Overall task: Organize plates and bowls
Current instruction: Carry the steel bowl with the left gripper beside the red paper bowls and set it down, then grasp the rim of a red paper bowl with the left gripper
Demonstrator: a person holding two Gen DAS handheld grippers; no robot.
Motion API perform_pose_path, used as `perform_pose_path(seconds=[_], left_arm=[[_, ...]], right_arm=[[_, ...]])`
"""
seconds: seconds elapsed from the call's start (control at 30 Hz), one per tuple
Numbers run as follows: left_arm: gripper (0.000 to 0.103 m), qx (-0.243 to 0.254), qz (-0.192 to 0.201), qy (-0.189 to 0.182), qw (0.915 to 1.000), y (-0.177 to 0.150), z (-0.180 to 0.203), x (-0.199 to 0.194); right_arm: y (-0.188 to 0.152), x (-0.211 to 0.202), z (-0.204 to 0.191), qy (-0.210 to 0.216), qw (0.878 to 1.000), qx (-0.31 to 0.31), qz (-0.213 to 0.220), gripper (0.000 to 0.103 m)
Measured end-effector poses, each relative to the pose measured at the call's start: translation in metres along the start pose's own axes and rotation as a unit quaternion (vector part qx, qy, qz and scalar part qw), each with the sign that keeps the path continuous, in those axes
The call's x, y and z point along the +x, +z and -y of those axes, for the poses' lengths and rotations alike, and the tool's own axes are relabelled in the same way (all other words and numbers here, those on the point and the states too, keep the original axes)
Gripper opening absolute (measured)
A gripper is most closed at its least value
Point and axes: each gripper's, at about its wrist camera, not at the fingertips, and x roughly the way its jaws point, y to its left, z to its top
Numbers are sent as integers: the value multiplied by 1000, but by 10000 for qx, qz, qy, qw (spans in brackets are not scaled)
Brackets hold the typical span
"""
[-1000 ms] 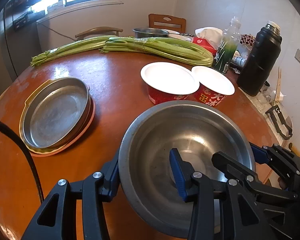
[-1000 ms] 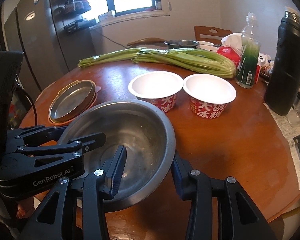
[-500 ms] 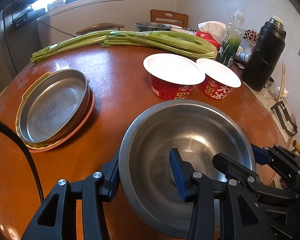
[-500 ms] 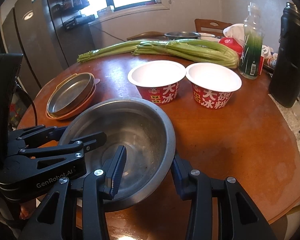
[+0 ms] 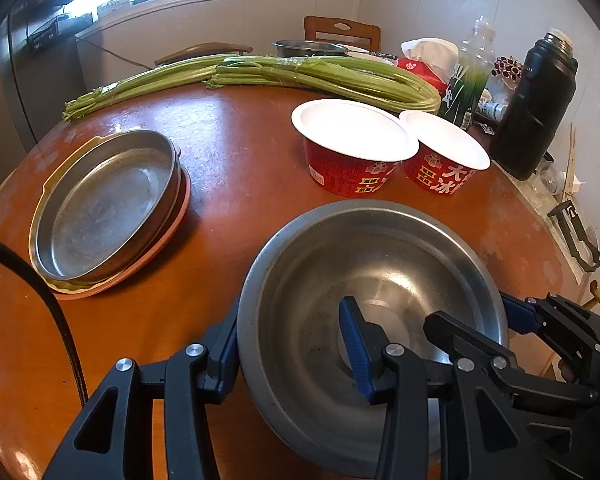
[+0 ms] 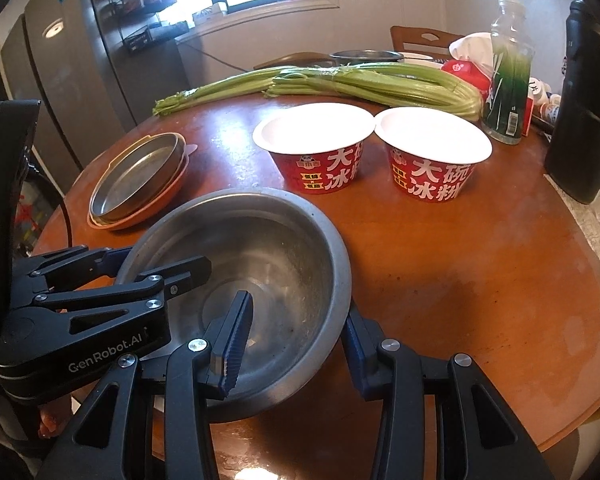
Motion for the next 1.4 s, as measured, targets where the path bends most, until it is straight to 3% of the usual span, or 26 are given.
perform_pose_path(seconds=[0.5, 0.8, 1.4], left_arm=[[47, -123, 106, -115, 9998, 2, -5, -5], [48, -201, 290, 56, 9994, 10, -15, -16], [48, -42, 440, 212, 9988, 58, -14, -17]], right_arm=[[2, -5, 9, 206, 9995, 227, 41, 47], [9, -14, 18, 319, 9984, 426, 202, 47], [58, 0, 39, 497, 9954, 783, 248, 47]])
